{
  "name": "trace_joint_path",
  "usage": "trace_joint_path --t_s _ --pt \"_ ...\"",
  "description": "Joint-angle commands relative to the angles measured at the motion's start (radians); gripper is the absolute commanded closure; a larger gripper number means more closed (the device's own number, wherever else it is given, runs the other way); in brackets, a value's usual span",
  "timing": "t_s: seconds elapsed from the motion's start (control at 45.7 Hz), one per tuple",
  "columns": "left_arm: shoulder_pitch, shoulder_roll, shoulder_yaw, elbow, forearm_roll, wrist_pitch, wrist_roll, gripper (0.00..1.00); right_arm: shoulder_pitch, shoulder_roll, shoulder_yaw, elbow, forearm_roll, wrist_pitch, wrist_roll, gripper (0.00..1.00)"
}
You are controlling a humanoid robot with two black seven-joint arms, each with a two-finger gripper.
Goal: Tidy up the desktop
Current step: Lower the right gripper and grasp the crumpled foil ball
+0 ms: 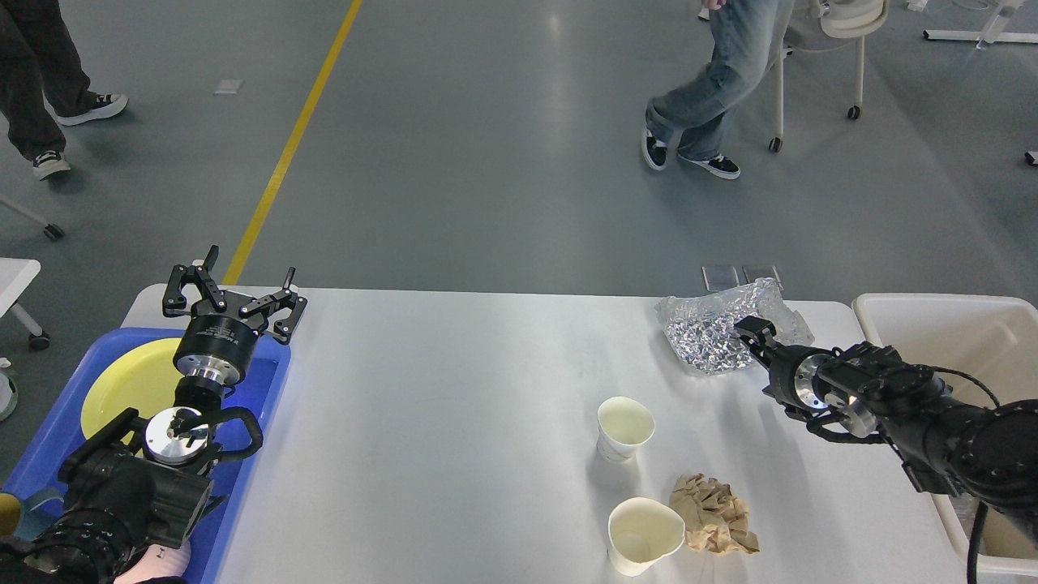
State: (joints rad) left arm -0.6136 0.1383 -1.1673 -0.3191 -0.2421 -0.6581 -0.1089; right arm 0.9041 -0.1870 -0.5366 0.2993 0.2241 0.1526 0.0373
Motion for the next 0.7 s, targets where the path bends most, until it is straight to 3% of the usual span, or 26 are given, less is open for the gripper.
trace_joint_path --t_s 0.0,0.219,0.328,0.438,0.678 --pt "0.000 0.001 0.000 0.000 0.001 0.000 0.000 0.00 -0.027 0.023 0.108 -0.037 0.003 -0.018 -0.002 0.00" --pt "0.000 0.001 0.000 0.000 0.000 0.000 0.000 0.00 -0.047 0.023 0.125 -0.040 0.003 -0.042 0.000 0.05" --pt "0.000 0.001 0.000 0.000 0.000 0.000 0.000 0.00 -0.053 0.024 0.125 -0.040 0.003 -0.059 0.000 0.27" --pt "0.000 0.001 0.000 0.000 0.000 0.000 0.000 0.00 -0.056 0.024 0.130 -0.039 0.003 -0.061 0.001 0.40" --pt "0.000 0.000 0.000 0.000 0.000 0.000 0.000 0.00 -0.057 0.049 0.136 -0.039 0.005 -0.065 0.006 0.55"
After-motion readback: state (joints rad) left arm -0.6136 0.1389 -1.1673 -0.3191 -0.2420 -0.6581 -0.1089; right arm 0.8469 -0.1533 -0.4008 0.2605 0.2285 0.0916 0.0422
